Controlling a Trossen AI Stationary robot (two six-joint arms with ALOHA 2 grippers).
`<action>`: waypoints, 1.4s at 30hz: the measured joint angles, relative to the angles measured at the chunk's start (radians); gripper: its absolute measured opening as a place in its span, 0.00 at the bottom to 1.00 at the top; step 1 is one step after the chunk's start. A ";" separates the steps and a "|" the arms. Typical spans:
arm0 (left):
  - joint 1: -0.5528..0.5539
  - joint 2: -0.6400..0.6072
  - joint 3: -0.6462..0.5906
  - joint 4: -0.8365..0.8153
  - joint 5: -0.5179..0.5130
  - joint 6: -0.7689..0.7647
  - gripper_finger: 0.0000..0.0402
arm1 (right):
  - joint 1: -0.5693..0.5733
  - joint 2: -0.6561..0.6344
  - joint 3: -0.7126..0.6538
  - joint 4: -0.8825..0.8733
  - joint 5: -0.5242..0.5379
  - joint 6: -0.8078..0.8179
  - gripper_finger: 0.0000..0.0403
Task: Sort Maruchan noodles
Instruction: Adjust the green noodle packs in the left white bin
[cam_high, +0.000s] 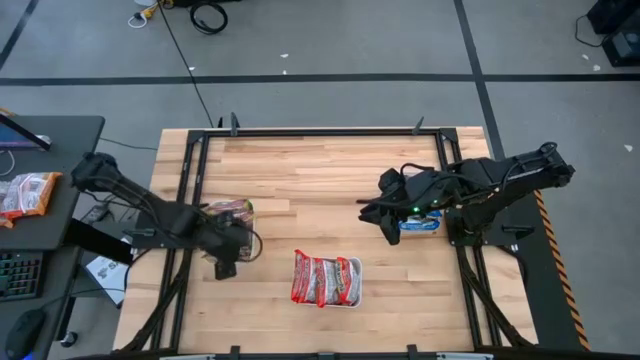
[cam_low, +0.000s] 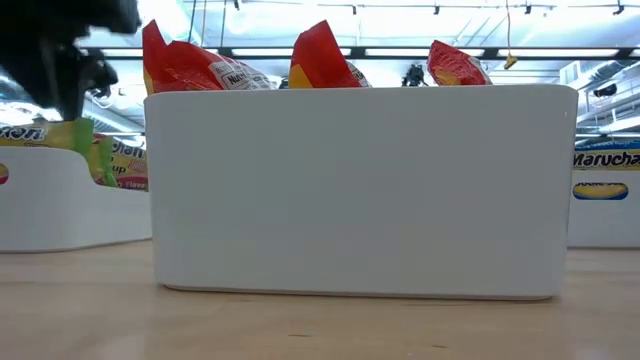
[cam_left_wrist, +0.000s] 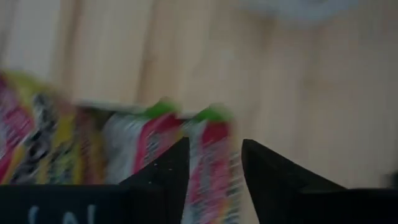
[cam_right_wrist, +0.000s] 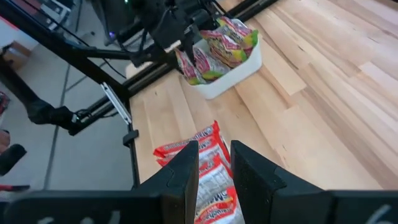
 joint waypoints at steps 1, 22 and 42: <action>-0.011 0.028 0.000 -0.034 -0.024 0.000 0.37 | 0.000 0.000 0.000 -0.007 0.000 0.000 0.24; 0.051 0.194 0.166 -0.334 -0.109 -0.004 0.52 | -0.009 0.000 0.000 -0.015 0.059 -0.055 0.24; 0.069 0.194 -0.042 -0.172 0.083 -0.029 0.37 | -0.015 0.000 0.000 -0.015 0.017 -0.052 0.24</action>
